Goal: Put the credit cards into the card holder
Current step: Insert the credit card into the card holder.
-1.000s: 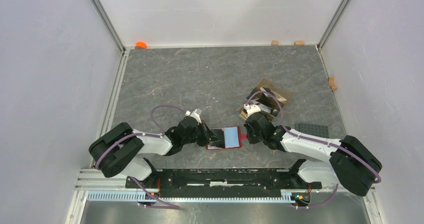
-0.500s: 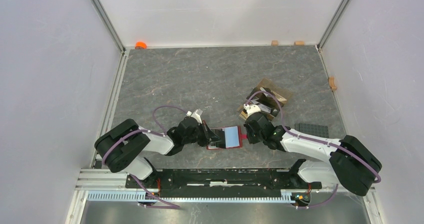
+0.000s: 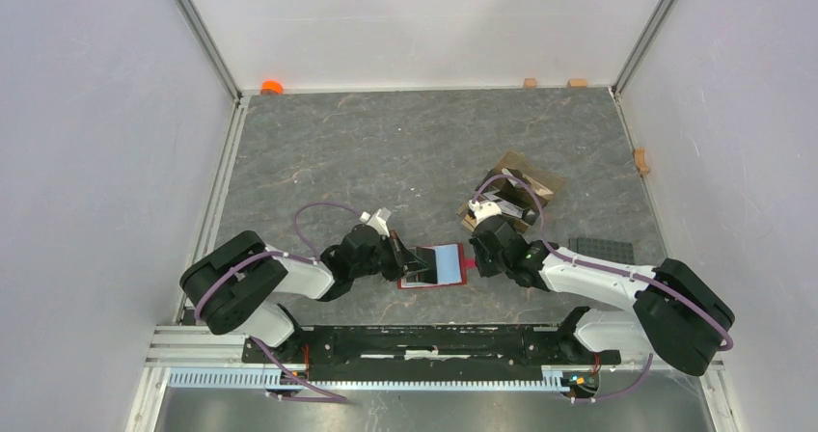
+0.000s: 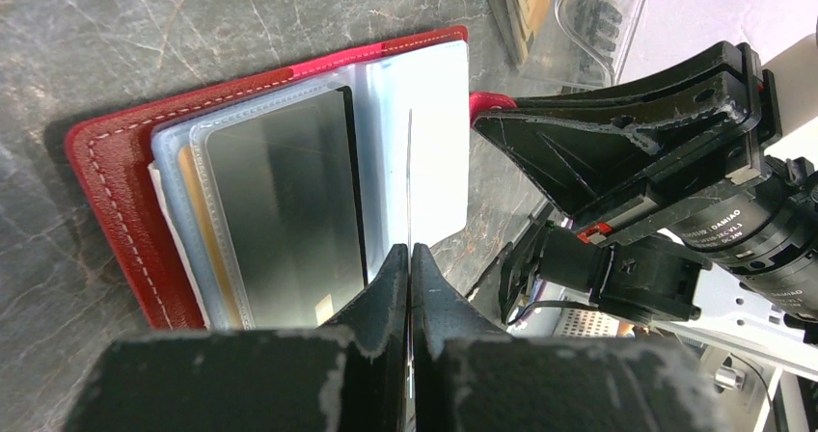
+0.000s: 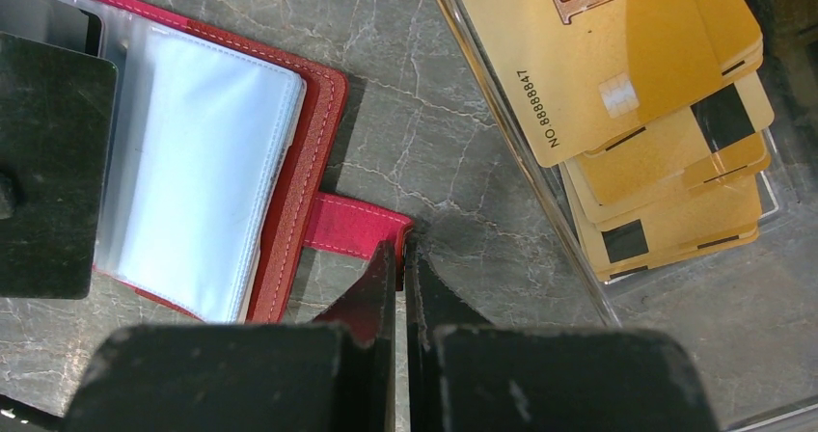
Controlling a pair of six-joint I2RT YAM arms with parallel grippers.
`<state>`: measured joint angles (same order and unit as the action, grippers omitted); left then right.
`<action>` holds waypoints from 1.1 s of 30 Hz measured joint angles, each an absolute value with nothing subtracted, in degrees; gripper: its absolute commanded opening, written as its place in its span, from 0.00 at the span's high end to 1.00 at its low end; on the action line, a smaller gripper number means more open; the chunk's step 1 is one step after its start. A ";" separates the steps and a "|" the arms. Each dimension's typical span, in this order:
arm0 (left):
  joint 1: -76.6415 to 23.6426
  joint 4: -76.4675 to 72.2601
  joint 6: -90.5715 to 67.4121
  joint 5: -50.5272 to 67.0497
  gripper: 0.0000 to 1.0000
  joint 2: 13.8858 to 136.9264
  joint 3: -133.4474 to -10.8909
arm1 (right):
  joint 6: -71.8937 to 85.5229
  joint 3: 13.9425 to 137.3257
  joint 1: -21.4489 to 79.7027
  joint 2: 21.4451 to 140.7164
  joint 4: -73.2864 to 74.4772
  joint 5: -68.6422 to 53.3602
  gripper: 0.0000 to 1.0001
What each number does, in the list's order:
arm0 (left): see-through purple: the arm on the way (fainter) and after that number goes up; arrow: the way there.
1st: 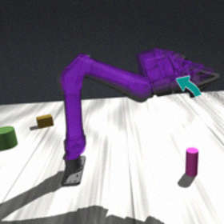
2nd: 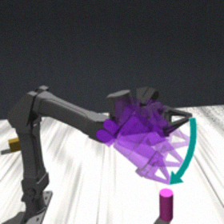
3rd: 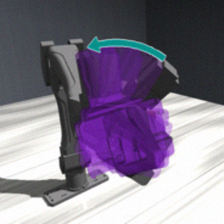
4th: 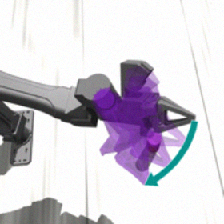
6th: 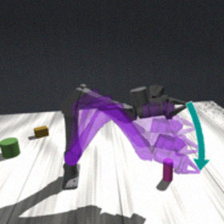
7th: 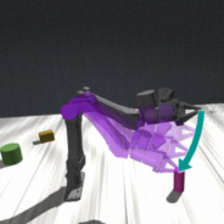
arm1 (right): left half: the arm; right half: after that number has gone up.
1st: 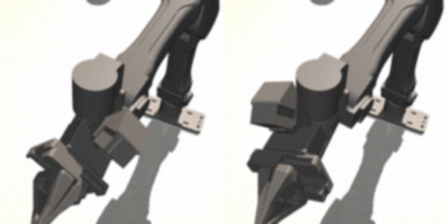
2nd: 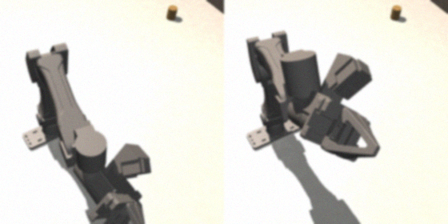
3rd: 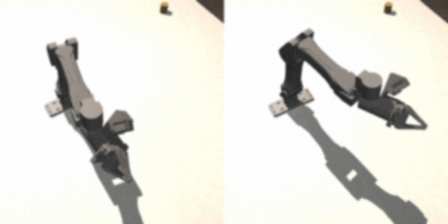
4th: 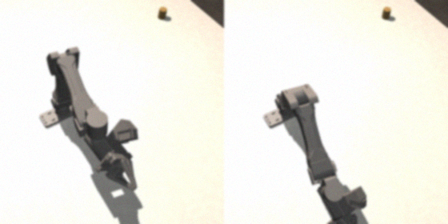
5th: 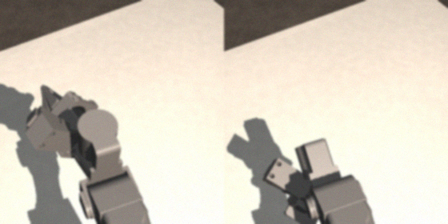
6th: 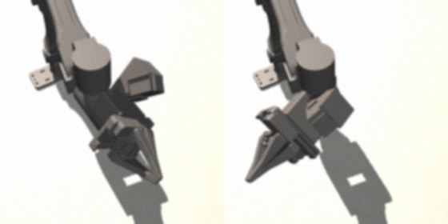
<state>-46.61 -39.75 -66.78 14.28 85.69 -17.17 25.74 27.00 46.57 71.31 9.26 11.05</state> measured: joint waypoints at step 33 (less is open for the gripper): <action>-45.43 -48.45 -66.81 18.31 0.98 95.18 -16.97 | 25.74 27.59 47.16 71.77 9.98 11.94 1.00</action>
<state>-45.43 -48.45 -66.81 18.31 95.18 -16.97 25.74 27.59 47.16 71.77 9.98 11.94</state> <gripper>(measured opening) 0.034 0.018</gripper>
